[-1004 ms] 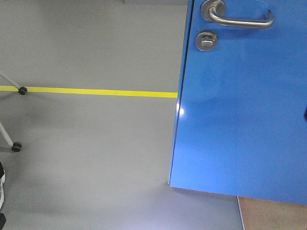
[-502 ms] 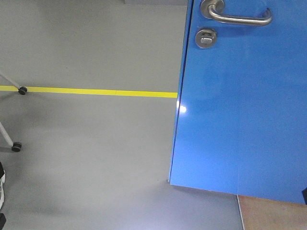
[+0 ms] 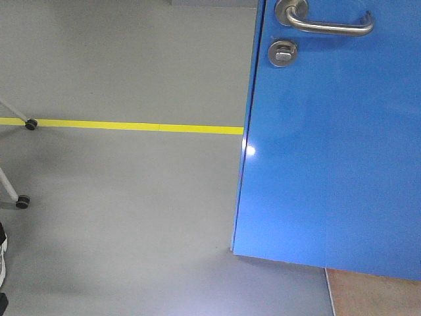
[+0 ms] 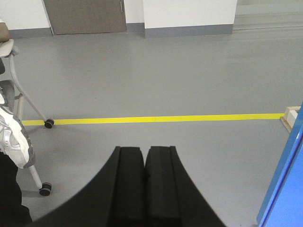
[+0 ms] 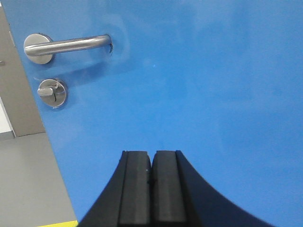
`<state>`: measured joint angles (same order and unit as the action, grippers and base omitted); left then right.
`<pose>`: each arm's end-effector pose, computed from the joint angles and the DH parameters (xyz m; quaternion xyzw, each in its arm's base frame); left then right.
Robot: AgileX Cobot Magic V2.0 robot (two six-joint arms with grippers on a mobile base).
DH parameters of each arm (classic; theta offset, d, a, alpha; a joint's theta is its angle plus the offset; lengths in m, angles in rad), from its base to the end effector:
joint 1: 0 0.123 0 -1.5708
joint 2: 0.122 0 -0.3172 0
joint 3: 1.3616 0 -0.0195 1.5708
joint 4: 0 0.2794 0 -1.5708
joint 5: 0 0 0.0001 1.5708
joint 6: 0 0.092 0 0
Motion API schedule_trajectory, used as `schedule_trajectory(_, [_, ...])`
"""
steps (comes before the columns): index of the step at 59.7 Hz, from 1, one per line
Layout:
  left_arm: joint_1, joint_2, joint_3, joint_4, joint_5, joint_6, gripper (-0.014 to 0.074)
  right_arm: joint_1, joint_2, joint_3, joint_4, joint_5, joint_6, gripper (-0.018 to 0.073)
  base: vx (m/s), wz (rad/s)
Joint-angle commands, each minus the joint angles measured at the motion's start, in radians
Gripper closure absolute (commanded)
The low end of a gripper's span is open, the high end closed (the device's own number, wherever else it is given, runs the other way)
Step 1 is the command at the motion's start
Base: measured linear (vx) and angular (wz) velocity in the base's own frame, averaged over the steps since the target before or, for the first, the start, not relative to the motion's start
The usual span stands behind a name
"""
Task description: Move to blue door and open it
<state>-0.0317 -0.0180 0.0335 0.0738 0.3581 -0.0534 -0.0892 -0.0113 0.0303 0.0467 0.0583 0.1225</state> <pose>0.0501 0.0008 0.1694 0.0112 0.8004 0.0056 0.5993 0.0540 -0.0046 0.1974 0.0897 0.6978 0.0293 0.7100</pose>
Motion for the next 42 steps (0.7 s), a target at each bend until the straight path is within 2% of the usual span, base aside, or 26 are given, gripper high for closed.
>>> schedule_trajectory(1, [-0.002, -0.010, -0.032, 0.002, -0.080, -0.004, 0.0526, 0.001, -0.009, 0.009, 0.004, -0.074, 0.001, 0.0564, 0.00, 0.00])
schedule_trajectory(42, [-0.002, -0.010, -0.032, 0.002, -0.080, -0.004, 0.0526, 0.001, -0.009, 0.009, 0.007, -0.074, 0.002, 0.0564, 0.00, 0.00])
